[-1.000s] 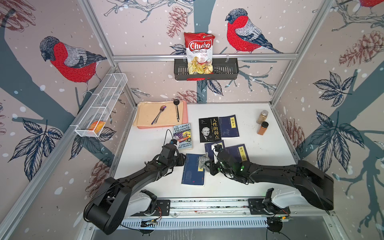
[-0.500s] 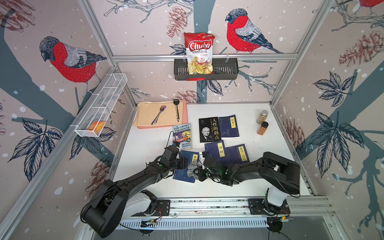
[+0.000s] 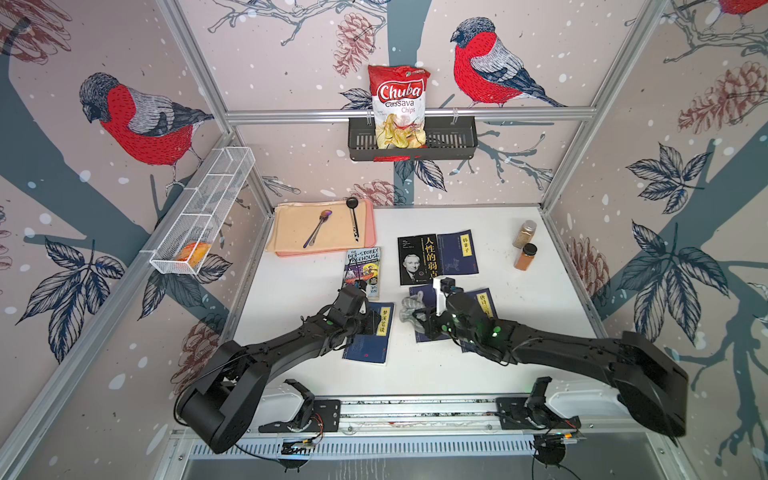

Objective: Wipe the cover of the book
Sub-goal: Wipe the dirt from the cover of the book.

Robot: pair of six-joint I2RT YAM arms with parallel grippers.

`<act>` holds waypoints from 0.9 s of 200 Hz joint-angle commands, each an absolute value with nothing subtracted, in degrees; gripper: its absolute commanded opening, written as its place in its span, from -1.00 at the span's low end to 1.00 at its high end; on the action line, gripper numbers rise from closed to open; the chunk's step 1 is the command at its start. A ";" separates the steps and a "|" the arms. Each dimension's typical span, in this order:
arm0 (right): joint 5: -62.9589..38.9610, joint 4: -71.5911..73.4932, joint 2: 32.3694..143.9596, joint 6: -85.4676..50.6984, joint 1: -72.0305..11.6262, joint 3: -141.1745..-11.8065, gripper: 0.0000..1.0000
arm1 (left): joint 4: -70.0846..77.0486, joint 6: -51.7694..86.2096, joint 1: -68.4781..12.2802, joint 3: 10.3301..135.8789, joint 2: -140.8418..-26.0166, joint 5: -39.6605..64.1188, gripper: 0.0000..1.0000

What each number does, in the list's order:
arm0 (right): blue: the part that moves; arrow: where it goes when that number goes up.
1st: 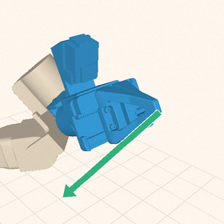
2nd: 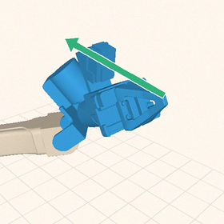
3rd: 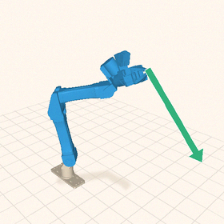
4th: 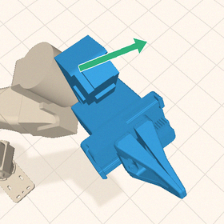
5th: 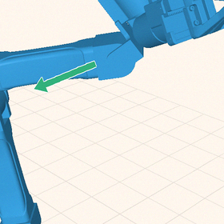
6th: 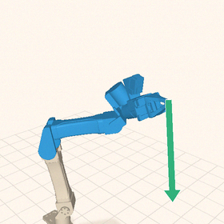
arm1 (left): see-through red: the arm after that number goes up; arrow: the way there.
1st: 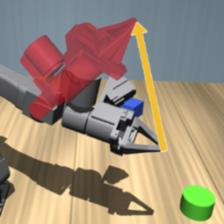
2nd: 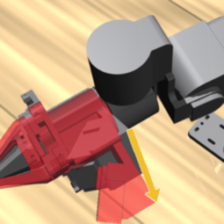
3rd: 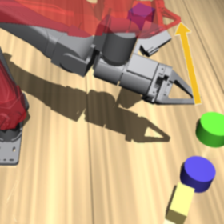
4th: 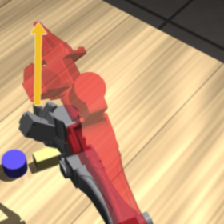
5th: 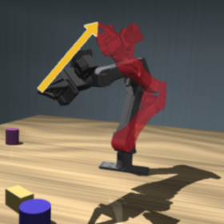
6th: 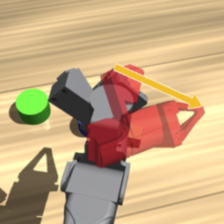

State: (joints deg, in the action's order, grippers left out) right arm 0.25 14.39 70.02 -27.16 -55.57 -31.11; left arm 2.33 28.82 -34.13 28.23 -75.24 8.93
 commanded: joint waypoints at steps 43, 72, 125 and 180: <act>5.94 7.22 67.44 -28.75 -47.10 -25.58 -0.81 | 8.23 26.46 -40.83 40.84 -90.59 10.44 -0.29; 4.80 10.91 67.87 -31.58 -45.61 -22.46 -0.86 | 9.54 24.98 -41.92 47.16 -97.55 12.19 -0.31; 2.47 15.36 73.62 -36.38 -48.77 -19.49 -0.89 | 7.62 23.12 -42.36 55.80 -105.56 11.61 -0.38; 2.64 18.59 81.05 -37.81 -49.14 -20.09 -0.90 | 8.25 23.47 -42.36 54.78 -109.52 11.37 -0.48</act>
State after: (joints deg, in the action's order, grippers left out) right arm 3.40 21.65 78.61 -36.97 -50.17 -19.35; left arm 11.00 23.75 -42.28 56.51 -108.68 11.75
